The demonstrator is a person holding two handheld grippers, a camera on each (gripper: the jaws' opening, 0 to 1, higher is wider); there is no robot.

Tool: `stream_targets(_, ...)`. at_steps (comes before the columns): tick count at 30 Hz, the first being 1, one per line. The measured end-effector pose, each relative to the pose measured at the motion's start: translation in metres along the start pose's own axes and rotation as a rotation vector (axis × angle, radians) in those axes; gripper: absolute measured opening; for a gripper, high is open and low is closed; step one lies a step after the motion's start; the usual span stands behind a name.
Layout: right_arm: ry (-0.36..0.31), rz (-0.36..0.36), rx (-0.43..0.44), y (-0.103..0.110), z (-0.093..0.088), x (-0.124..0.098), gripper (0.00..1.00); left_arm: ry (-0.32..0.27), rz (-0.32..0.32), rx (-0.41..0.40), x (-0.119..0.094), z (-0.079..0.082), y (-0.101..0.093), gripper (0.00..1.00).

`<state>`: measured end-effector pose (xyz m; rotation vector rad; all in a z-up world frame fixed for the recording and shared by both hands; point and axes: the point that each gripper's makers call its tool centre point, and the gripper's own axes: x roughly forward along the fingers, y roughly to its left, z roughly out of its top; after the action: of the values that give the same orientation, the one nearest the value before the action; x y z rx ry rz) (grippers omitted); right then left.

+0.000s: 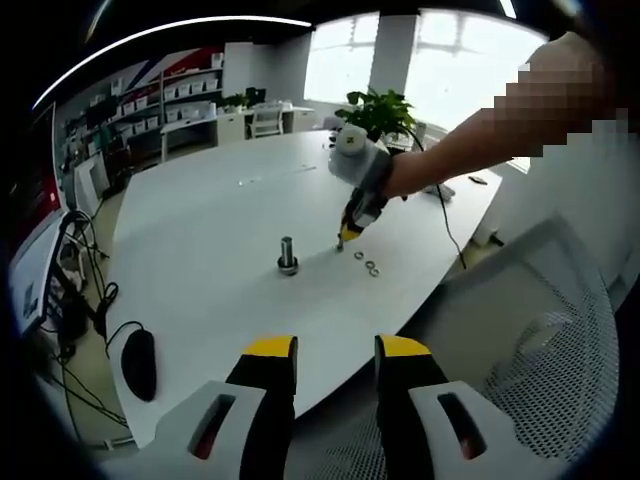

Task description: Place the washer onto the threaded stud by aligning its center hole with the stud, sliding it down to the base, and recovering from edge contact or off-axis alignment until the washer reaches the visible bottom stop.

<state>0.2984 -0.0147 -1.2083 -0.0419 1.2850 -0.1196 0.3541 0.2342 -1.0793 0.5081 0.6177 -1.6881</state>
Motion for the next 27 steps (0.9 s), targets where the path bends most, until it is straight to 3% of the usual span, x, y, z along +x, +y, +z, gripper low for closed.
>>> stream_targets(12,0.034,0.023,0.032,0.001,-0.009,0.022,0.15,0.009,-0.012,-0.006,0.002,-0.002,0.0,0.29)
stream_targets(27,0.049,0.029,0.07,0.004,-0.013,0.02,0.17,0.011,-0.009,-0.005,0.002,-0.004,0.001,0.29)
